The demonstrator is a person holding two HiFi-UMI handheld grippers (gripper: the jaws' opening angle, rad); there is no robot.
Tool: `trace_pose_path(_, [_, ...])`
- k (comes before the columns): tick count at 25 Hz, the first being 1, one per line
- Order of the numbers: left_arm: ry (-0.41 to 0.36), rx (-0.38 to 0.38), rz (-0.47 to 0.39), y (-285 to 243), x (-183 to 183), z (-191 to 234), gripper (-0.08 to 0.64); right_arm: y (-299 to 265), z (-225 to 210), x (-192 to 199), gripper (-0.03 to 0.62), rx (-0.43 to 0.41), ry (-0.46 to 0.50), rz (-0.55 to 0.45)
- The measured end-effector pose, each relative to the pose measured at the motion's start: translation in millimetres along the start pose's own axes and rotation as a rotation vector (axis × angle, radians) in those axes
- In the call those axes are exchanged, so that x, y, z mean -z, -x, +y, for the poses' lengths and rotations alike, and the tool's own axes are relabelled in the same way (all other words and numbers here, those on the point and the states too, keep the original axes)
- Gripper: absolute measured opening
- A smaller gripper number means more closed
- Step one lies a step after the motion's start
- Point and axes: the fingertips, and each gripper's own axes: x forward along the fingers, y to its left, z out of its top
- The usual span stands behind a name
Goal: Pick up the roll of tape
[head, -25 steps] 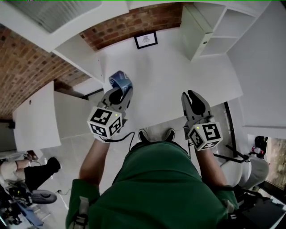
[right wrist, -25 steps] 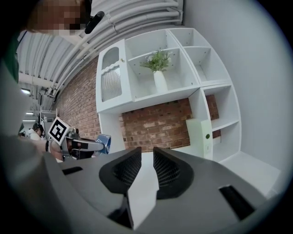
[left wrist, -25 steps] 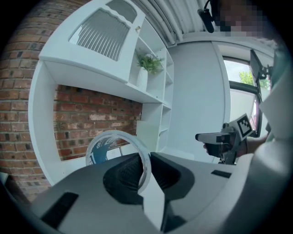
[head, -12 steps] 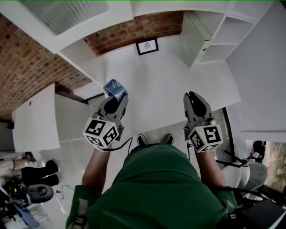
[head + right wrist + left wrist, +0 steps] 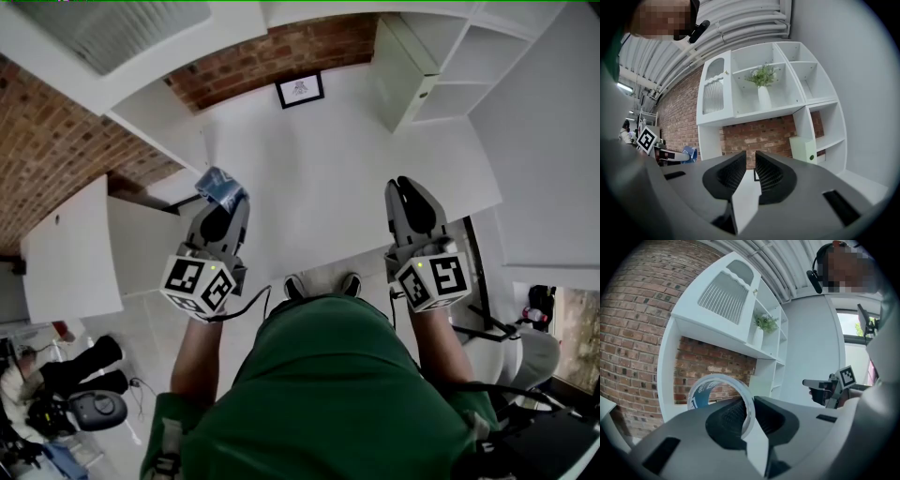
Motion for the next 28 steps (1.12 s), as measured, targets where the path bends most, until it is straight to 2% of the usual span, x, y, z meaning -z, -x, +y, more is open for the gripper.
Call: trace_pose_path(28, [0.024, -0.012, 0.013, -4.1, 11.5, -1.3, 0.066, -2.6, 1.3, -1.6, 0.075, -0.023, 0.029, 0.002])
